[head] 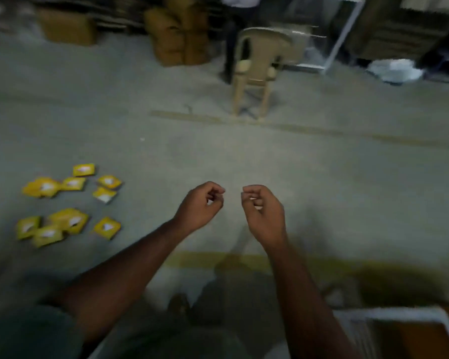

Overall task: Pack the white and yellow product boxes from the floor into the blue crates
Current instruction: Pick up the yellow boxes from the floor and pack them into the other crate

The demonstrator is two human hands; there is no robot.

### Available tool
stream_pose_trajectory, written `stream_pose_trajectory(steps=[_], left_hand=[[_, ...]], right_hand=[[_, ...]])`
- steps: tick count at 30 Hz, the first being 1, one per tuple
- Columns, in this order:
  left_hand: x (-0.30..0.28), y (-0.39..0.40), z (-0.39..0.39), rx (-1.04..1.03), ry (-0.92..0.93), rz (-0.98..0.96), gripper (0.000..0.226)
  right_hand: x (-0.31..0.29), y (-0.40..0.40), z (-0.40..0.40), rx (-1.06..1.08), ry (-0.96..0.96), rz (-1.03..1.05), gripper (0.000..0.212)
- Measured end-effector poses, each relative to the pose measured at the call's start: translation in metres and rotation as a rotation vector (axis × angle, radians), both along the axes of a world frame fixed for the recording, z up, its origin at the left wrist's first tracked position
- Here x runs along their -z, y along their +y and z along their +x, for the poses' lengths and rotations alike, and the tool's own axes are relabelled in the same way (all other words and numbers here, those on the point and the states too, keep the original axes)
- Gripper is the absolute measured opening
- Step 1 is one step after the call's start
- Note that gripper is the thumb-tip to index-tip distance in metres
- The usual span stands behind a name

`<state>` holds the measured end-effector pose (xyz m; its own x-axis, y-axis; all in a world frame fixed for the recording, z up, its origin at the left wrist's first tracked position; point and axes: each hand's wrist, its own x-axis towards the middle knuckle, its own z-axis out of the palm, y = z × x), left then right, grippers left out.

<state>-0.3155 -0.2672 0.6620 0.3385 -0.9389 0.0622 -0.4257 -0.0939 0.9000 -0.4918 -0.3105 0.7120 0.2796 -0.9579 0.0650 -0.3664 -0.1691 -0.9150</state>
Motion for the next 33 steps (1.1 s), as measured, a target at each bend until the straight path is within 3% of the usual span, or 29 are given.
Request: stream_pose_trajectory(steps=[5,11,16,26,33], left_hand=[[0.033,0.058,0.143,-0.314,0.037,0.096,0.017],[0.066,0.125,0.231,-0.608,0.007,0.203,0.019],[0.089,0.144,0.297,-0.716,-0.046,0.405,0.022],[0.104,0.135,0.453,-0.818,-0.017,0.65,0.034],[0.187,0.165,0.574,-0.732,0.061,0.763,0.034]], right_hand=[[0.041,-0.011,0.163,-0.354,0.113,0.094,0.011],[0.081,0.001,0.32,-0.694,0.211,0.137,0.009],[0.123,-0.004,0.434,-0.901,0.357,0.189,0.011],[0.183,-0.022,0.6,-0.989,0.525,0.299,0.014],[0.237,-0.006,0.714,-0.87,0.626,0.343,0.003]])
